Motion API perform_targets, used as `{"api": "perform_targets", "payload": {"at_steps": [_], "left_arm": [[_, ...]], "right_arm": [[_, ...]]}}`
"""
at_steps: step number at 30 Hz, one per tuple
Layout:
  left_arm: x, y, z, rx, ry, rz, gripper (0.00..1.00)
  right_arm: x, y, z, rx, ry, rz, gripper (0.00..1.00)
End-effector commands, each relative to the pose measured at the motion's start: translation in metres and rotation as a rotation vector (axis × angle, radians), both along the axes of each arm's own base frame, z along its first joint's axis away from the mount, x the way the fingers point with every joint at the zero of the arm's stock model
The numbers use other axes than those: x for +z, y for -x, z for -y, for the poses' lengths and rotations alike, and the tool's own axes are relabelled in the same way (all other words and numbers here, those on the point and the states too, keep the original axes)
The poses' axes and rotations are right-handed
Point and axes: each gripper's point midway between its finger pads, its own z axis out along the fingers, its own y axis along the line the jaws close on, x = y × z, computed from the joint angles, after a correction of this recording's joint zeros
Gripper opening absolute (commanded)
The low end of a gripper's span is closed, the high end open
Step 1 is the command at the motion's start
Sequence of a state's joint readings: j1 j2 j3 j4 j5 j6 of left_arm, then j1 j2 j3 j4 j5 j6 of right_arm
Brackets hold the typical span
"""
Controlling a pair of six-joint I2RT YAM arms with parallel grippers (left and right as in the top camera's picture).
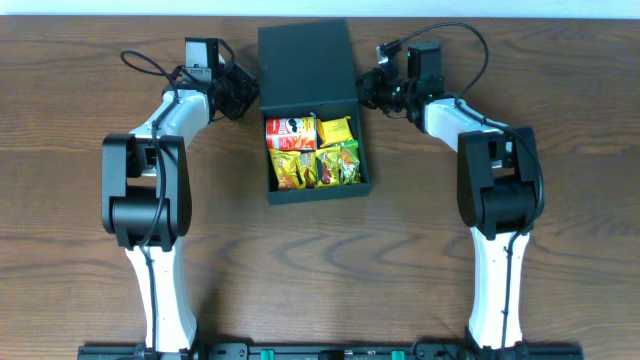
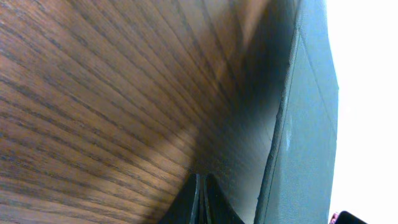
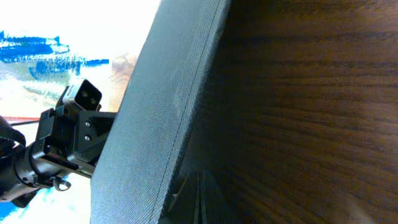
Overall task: Pack container
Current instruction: 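Grip the box lid edge with both grippers and lift it upright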
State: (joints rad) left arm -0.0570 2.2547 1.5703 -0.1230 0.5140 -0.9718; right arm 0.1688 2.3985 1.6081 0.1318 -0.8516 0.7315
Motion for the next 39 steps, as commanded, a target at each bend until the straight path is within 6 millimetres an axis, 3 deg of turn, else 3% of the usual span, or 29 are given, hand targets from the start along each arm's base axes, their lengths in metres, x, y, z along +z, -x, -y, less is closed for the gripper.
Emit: {"api": "perform_targets", "payload": {"at_steps": [1,10,15,20,25,39], "left_arm": [[-0.005,0.003,0.011,-0.035,0.018,-0.013,0.06],[-0.005,-0.002,-0.004,-0.002,0.005,-0.003,0.06],[0.004,-0.010,-0.005,-0.009,0.027,0.047,0.06],[0.006,-0.011,-0.004,-0.012,0.031,0.054,0.05],[0.006,-0.010,-0.002,-0.020,0.039,0.054,0.06],[-0.002,-0.014,-0.018,0.081,-0.011,0.020,0.06]], "right_arm": [[0.010,0.001,-0.018,0.047,-0.024,0.031,0.02],[0.048,0.006,-0.032,0.179,-0.129,0.206,0.01],[0.052,0.009,-0.034,0.200,-0.146,0.210,0.01],[0.044,0.005,-0.028,0.162,-0.123,0.176,0.01],[0.007,-0.006,0.001,0.013,-0.008,0.030,0.02],[0.001,-0.017,0.014,-0.037,0.056,0.074,0.02]]}}
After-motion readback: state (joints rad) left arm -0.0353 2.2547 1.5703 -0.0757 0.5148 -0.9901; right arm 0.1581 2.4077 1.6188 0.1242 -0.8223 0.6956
